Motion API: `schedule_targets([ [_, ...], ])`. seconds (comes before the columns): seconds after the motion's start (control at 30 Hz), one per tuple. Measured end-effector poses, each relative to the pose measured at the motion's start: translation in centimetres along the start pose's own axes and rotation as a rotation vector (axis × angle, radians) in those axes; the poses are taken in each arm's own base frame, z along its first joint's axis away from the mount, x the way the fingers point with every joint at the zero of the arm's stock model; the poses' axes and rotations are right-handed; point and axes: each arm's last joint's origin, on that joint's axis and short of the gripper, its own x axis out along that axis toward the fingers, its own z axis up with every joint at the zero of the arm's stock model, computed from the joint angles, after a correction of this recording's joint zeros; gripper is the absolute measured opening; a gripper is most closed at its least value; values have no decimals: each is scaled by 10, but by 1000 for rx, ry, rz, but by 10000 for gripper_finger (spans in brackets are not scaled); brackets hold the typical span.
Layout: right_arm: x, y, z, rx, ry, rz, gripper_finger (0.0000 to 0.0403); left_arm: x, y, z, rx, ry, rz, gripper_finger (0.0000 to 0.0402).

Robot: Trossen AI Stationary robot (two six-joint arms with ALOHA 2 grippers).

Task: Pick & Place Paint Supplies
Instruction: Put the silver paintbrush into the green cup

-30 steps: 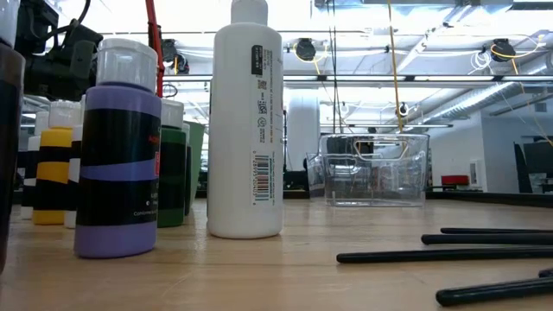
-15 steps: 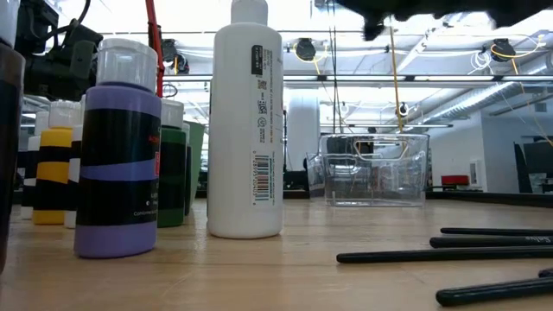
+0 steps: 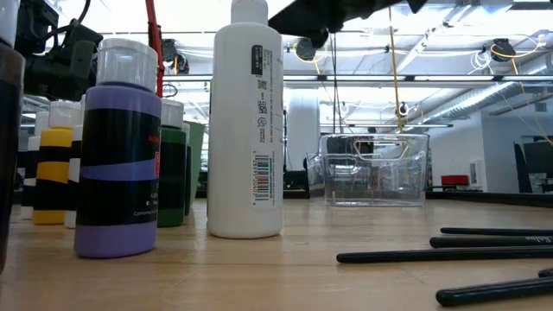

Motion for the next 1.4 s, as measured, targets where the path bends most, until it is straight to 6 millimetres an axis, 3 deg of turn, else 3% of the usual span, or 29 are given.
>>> schedule_targets([
  [0.33, 7, 2, 3, -86, 19, 6, 6, 0, 0, 0, 0, 0, 0, 3],
  [0.77, 8, -6, -32, -83, 147, -153, 11, 0, 0, 0, 0, 0, 0, 3],
  [1.2, 8, -3, -32, -77, 126, -82, 12, 0, 0, 0, 0, 0, 0, 3],
  [1.4, 8, 8, -35, -85, 128, -17, 12, 0, 0, 0, 0, 0, 0, 3],
])
